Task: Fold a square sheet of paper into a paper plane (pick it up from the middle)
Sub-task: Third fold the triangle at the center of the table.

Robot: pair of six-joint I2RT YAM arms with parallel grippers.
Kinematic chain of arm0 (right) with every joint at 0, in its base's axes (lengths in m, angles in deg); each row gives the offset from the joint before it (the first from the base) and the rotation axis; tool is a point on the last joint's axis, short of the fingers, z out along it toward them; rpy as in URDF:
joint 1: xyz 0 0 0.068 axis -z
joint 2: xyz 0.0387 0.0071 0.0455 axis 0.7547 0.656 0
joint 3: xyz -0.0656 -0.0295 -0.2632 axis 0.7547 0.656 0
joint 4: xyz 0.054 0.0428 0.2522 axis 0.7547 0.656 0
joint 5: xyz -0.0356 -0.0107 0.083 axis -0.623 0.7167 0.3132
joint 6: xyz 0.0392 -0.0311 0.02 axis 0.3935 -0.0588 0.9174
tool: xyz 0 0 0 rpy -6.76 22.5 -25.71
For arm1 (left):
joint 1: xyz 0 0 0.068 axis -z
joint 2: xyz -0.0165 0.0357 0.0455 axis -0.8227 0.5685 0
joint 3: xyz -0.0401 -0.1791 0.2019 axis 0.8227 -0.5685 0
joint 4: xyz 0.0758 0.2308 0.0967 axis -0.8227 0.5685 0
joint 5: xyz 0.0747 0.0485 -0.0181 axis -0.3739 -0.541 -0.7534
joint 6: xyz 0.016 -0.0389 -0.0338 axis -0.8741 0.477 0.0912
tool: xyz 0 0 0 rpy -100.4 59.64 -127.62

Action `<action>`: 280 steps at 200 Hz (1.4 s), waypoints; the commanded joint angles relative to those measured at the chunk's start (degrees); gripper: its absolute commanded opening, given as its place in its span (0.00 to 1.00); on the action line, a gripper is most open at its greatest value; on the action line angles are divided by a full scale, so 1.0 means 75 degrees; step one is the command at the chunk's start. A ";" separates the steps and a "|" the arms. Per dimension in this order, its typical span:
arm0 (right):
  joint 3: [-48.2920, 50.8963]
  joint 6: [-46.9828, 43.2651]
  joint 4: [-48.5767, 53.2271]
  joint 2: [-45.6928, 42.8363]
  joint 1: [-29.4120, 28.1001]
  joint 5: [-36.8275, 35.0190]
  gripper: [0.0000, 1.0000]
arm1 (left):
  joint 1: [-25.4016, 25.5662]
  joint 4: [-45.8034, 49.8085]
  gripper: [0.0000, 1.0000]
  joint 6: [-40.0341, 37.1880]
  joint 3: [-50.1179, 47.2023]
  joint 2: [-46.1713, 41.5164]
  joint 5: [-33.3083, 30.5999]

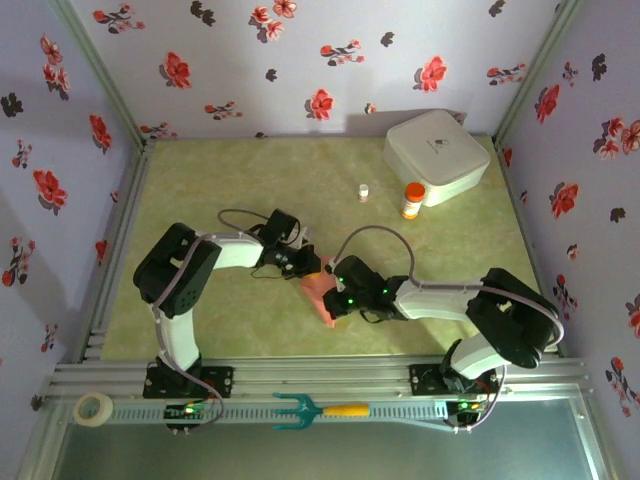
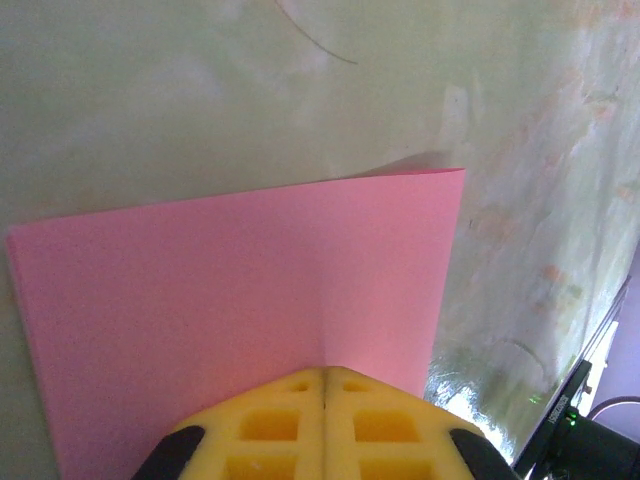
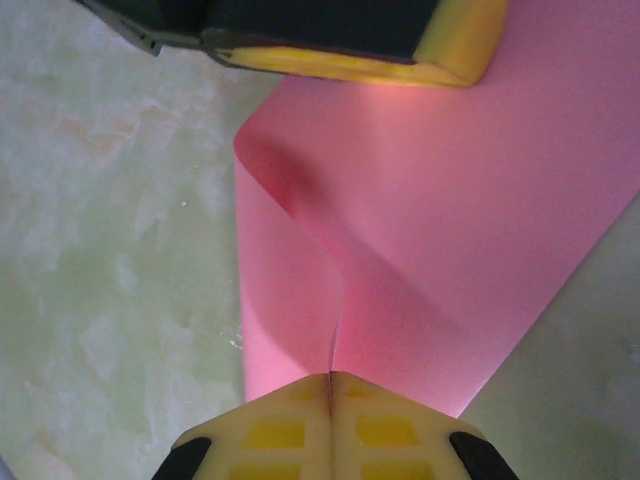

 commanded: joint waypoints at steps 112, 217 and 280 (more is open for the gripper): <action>-0.0803 -0.0033 0.0990 0.0474 0.0124 -0.0494 0.03 | 0.0015 0.0175 0.05 0.0093 -0.0168 -0.0031 -0.0180; -0.0960 -0.0004 0.1344 0.0571 0.0129 -0.0697 0.03 | 0.0004 0.0207 0.05 0.0078 -0.0156 -0.0098 -0.0180; -0.1024 0.0035 0.1334 0.0699 0.0130 -0.0717 0.03 | 0.0001 0.0238 0.05 0.0073 -0.0145 -0.0110 -0.0174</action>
